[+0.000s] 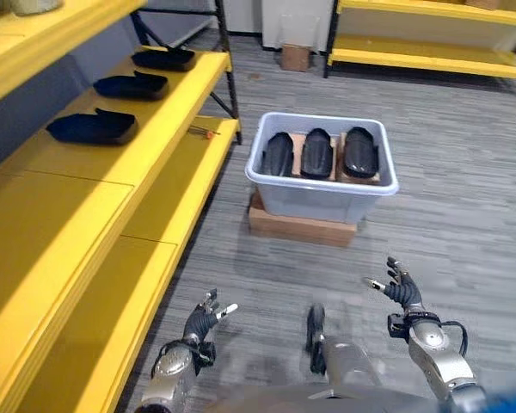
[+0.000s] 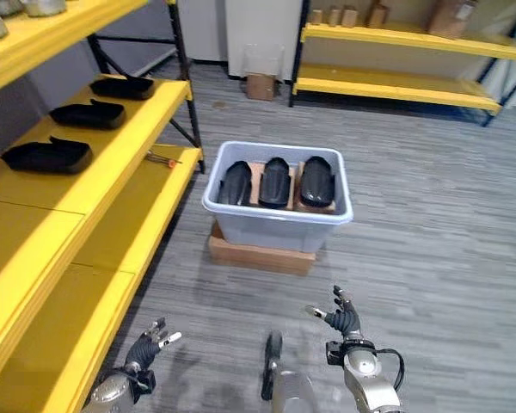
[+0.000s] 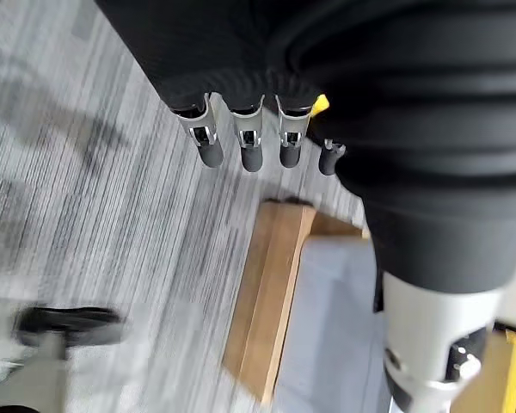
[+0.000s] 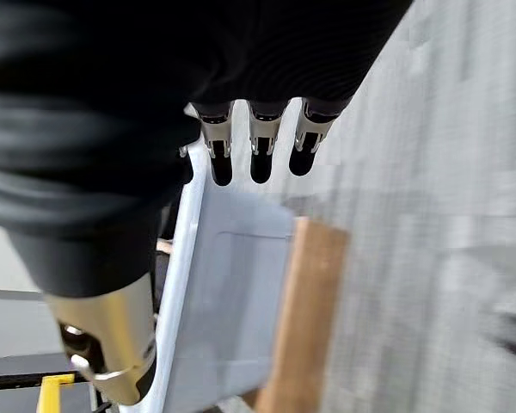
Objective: Move parts from the plastic box to the shelf.
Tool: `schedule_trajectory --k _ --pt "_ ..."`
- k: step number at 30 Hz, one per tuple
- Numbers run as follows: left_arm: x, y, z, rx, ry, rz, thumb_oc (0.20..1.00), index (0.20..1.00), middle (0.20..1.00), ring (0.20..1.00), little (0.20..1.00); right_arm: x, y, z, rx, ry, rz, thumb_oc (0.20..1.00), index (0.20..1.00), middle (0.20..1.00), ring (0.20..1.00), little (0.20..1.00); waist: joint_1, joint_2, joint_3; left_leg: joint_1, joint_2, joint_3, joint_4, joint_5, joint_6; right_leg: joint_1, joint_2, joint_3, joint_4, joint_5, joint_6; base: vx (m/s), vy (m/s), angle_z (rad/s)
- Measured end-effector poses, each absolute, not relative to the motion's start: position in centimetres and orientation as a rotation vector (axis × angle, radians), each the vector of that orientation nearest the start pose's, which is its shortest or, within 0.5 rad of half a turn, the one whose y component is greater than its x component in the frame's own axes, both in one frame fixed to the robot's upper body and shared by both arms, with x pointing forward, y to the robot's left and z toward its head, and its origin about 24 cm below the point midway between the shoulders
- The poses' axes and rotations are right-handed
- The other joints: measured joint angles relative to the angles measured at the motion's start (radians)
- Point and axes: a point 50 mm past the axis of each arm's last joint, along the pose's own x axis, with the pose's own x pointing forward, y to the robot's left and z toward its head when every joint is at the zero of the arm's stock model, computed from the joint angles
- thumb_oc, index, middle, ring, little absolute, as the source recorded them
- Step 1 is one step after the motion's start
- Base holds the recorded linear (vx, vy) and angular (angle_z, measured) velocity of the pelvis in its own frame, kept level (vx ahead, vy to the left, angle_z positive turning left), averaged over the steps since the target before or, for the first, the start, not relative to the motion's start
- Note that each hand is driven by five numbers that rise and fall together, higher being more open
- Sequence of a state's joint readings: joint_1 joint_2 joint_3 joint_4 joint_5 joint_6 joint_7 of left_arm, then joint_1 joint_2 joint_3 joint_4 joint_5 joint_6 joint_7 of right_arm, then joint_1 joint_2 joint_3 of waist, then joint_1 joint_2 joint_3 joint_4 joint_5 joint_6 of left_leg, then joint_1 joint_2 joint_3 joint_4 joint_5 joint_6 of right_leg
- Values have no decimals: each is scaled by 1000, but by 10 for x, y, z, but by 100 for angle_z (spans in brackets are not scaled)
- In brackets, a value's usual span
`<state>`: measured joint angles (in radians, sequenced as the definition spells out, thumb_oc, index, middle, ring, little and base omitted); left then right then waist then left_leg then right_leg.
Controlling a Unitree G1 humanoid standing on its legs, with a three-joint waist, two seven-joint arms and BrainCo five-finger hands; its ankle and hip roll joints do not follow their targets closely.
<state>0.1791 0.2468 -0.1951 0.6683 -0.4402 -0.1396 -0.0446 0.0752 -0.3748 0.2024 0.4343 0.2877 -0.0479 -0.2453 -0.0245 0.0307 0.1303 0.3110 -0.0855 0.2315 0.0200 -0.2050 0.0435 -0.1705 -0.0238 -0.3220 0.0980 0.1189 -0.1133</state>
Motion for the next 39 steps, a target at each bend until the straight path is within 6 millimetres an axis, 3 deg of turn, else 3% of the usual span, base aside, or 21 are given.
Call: schedule_trajectory --k 1,2,3,6,7,8,9,11,13,19,22,24,25,28,29,30,33,36,38,39 --pt "138 202 -115 -143 713 69 1000 1000 1000 1000 1000 209 -228 -53 -181 452 -214 1000 1000 1000 1000 1000 11 -6 -1 -19 -2 14 61 20 -33 35 1 16 -38 6 -14 290 -94 -22" --pt "140 202 -113 -142 700 65 1000 1000 1000 1000 1000 213 -227 -50 -184 436 -225 1000 1000 1000 1000 1000 22 -35 1 -66 0 27 158 27 -61 66 -14 46 -83 5 -20 244 -75 -32" --pt "141 202 -112 -144 693 57 1000 1000 1000 1000 1000 215 -229 -48 -187 427 -243 1000 1000 1000 1000 1000 36 -50 -4 -83 3 38 176 4 -59 93 -15 63 -122 2 -24 232 -76 -23" --pt "153 201 -105 -141 648 29 1000 1000 1000 1000 1000 214 -238 -46 -199 417 -342 1000 1000 1000 1000 1000 25 -57 -2 -130 90 37 124 -2 -58 164 14 61 -161 -20 -17 150 -99 -13" --pt "157 200 -103 -141 637 24 1000 1000 1000 1000 1000 214 -240 -45 -203 416 -366 1000 1000 1000 1000 1000 15 -52 -5 -166 118 36 122 9 -60 167 24 60 -159 -28 -14 209 -151 -25" --pt "162 198 -101 -141 624 18 1000 1000 1000 1000 1000 214 -243 -45 -210 414 -392 1000 1000 1000 1000 1000 10 -45 -6 -204 147 34 120 68 -54 169 40 61 -159 -45 3 203 -146 -33" --pt "165 197 -100 -139 611 21 1000 1000 1000 1000 1000 210 -245 -50 -217 438 -416 1000 1000 1000 1000 1000 6 -43 -5 -208 171 35 145 67 -71 173 53 60 -162 -61 9 184 -130 -26" --pt "171 196 -96 -128 575 38 1000 1000 1000 1000 1000 201 -247 -59 -225 485 -457 1000 1000 1000 1000 1000 -18 -58 -5 -215 173 38 177 65 -76 185 47 44 -166 -79 22 141 -107 -8" --pt "175 195 -94 -126 558 57 1000 1000 1000 1000 1000 199 -250 -59 -232 484 -486 1000 1000 1000 1000 1000 -27 -53 -2 -218 175 36 190 66 -77 191 48 49 -159 -84 28 155 -142 -14" --pt "179 203 -91 -134 540 145 1000 1000 1000 1000 1000 199 -251 -58 -234 477 -487 1000 1000 1000 1000 1000 -30 -16 -10 -275 200 31 400 88 -116 218 42 60 -126 -151 7 131 -147 -2" --pt "185 207 -87 -127 517 187 1000 1000 1000 1000 1000 200 -251 -57 -230 471 -487 1000 1000 1000 1000 1000 -29 -23 -8 -405 243 15 659 167 -169 218 42 66 -77 -193 -12 92 -42 1" --pt "185 208 -86 -125 519 200 1000 1000 1000 1000 1000 201 -251 -56 -228 463 -487 1000 1000 1000 1000 1000 -31 -32 -4 -474 258 -2 753 163 -155 223 44 81 -65 -193 -30 99 86 -29" --pt "186 210 -85 -121 512 217 1000 1000 1000 1000 1000 202 -250 -54 -224 455 -480 1000 1000 1000 1000 1000 -29 -42 2 -473 265 35 705 147 -138 226 41 97 -68 -193 -31 103 173 -36" --pt "191 211 -80 -162 484 244 1000 1000 1000 1000 1000 203 -251 -52 -224 446 -481 1000 1000 1000 1000 1000 -58 -62 15 -427 280 90 347 150 -150 252 42 103 -69 -197 -23 144 336 -19" --pt "192 212 -77 -186 460 252 1000 1000 1000 1000 1000 204 -252 -50 -226 441 -483 1000 1000 1000 1000 1000 -67 -69 15 -392 296 61 70 207 -178 255 50 108 -69 -209 -2 107 285 -21" --pt "195 213 -76 -205 449 250 1000 1000 1000 1000 1000 203 -252 -51 -228 445 -488 1000 1000 1000 1000 1000 -66 -71 23 -392 352 1 -82 283 -182 263 61 116 -69 -209 -3 180 391 -19" --pt "187 211 -84 -229 486 262 1000 1000 1000 1000 1000 202 -257 -51 -230 449 -504 1000 1000 1000 1000 1000 -63 -53 42 -409 399 -71 -25 325 -200 299 50 148 -62 -224 23 216 446 -28" --pt "179 212 -91 -207 525 270 1000 1000 1000 1000 1000 197 -264 -49 -253 450 -509 1000 1000 1000 1000 1000 -57 -31 44 -324 313 -70 -45 306 -165 301 -16 195 -33 -235 78 148 386 -41" --pt "180 212 -90 -174 509 258 1000 1000 1000 1000 1000 189 -273 -50 -261 465 -532 1000 1000 1000 1000 1000 -68 -12 36 -290 260 -40 -4 293 -144 301 -41 198 -30 -238 121 85 279 -7" --pt "180 211 -90 -161 509 250 1000 1000 1000 1000 1000 183 -277 -51 -262 474 -545 1000 1000 1000 1000 1000 -70 6 25 -277 250 -22 -24 259 -125 297 -40 198 -24 -242 144 106 375 15"
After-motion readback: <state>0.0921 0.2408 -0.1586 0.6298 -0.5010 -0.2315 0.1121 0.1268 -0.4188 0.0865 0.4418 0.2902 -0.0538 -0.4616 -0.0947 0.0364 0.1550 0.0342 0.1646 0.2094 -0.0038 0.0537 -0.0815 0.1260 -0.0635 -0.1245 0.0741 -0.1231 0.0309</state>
